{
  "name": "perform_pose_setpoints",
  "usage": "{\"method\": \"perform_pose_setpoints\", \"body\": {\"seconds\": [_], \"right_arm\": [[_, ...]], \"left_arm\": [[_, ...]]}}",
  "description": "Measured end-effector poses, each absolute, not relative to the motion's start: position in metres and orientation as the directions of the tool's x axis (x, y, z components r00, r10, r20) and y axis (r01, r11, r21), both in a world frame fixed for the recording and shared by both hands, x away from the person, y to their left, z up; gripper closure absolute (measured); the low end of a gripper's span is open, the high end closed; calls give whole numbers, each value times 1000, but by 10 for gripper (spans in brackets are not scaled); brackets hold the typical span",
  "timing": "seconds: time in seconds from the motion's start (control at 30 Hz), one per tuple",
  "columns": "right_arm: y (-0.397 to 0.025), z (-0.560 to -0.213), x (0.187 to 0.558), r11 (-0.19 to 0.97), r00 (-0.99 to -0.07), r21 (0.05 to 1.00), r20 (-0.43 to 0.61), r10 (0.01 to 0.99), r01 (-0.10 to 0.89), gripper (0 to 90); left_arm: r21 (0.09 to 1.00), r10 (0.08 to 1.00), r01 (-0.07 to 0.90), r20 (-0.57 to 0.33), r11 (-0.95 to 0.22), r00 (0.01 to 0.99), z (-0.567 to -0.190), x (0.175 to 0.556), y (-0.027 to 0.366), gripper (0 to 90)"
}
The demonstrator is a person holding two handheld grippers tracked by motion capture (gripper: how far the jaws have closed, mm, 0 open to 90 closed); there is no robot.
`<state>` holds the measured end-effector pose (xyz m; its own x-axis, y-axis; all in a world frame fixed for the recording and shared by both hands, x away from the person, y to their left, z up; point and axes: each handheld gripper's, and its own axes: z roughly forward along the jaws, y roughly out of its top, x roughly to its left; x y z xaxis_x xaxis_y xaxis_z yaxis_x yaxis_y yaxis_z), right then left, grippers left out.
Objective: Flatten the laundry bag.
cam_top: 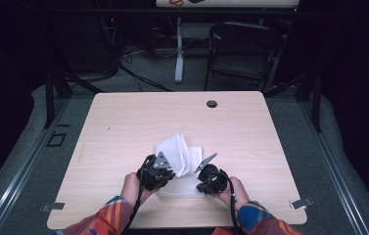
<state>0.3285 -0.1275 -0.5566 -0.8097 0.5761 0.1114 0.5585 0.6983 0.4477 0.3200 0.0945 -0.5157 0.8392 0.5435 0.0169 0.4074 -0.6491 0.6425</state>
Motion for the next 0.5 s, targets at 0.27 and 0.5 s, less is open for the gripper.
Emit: {"method": "perform_pose_setpoints", "body": {"seconds": [0.27,0.5], "right_arm": [[-127,-557,328,700,-811,447,110,574,556,900],[-126,-556,327,716,-821,446,83,564,537,900]], "left_arm": [[650,567,417,26,-635,823,-510,318,101,851],[652,585,436,14,-620,811,-505,320,114,852]]}}
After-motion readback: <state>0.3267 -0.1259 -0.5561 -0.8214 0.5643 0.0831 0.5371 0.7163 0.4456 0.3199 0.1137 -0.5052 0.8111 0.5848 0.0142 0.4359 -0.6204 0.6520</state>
